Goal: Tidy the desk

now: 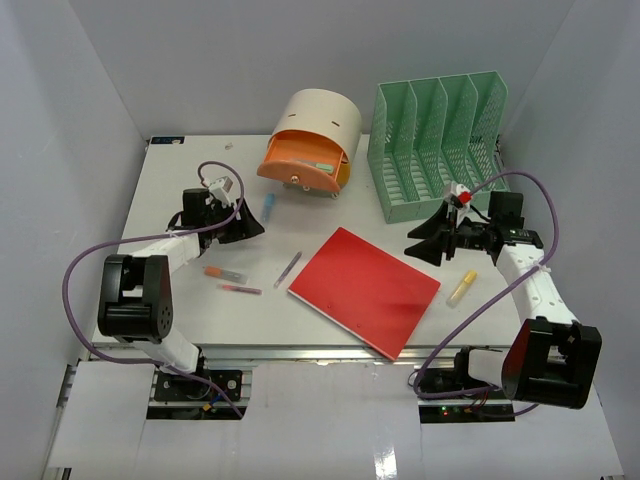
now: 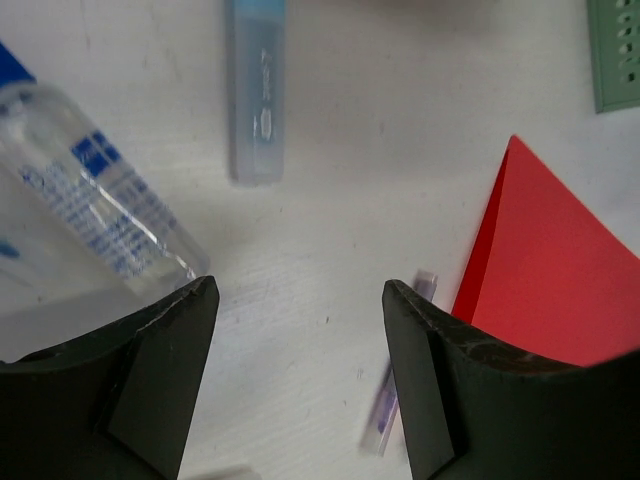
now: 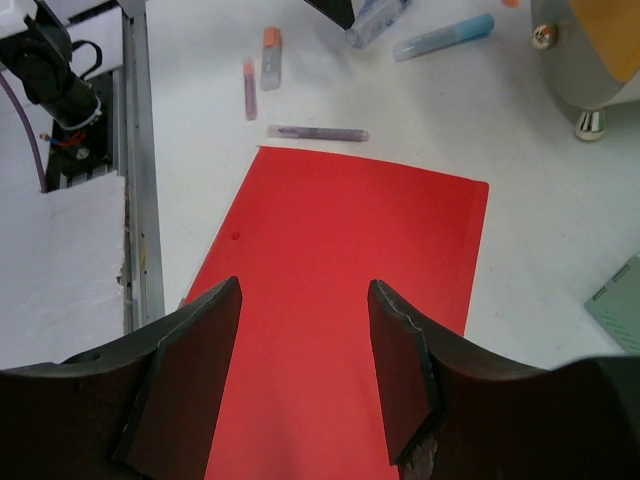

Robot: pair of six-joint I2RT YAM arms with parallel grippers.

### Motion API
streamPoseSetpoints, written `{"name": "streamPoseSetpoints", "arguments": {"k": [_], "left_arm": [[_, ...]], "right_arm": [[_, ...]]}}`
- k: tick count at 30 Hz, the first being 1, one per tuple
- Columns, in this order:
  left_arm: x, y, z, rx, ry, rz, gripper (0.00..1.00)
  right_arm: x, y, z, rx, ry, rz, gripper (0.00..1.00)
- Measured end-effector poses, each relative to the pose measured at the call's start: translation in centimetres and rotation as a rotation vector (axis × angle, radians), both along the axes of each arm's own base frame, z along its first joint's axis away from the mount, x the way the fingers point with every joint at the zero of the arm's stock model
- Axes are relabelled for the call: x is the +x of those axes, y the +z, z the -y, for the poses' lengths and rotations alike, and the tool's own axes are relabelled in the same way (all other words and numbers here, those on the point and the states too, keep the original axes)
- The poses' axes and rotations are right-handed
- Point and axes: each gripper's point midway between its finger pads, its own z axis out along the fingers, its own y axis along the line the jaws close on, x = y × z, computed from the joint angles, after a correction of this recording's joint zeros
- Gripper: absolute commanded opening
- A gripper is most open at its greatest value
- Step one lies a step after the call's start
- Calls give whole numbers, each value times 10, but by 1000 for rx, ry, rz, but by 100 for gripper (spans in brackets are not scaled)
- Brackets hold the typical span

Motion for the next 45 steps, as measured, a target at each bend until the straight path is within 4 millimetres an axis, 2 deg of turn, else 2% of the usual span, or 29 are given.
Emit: {"name": "streamPoseSetpoints", "arguments": {"k": [5, 8, 12, 16, 21, 26, 29, 34, 39, 45], "left_arm": [[31, 19, 4, -7, 5, 96, 78], [44, 23, 5, -1, 15, 125, 76], [61, 19, 12, 23, 28, 135, 73], [72, 5, 21, 69, 47, 134, 72], [77, -10, 25, 129, 82, 128, 67], [84, -14, 17, 170, 137, 140, 64], [88, -21, 15, 189, 159, 139, 63], [88, -38, 22, 219, 158, 120, 62], [89, -38, 31, 226, 150, 127, 56], [89, -40, 27, 258, 177, 125, 50]], "right_arm": [[-2, 16, 12, 81, -4, 22, 60], [-2, 19, 16, 100, -9, 25, 60], [-1, 19, 22, 114, -22, 21, 60], [1, 15, 28, 123, -41, -4, 60], [4, 14, 34, 127, -57, -15, 60], [8, 15, 39, 131, -67, -32, 60], [14, 8, 43, 140, -75, -57, 60], [12, 1, 47, 147, -90, -90, 60], [8, 5, 46, 142, -89, -67, 60], [6, 9, 46, 137, -92, -44, 60]]}}
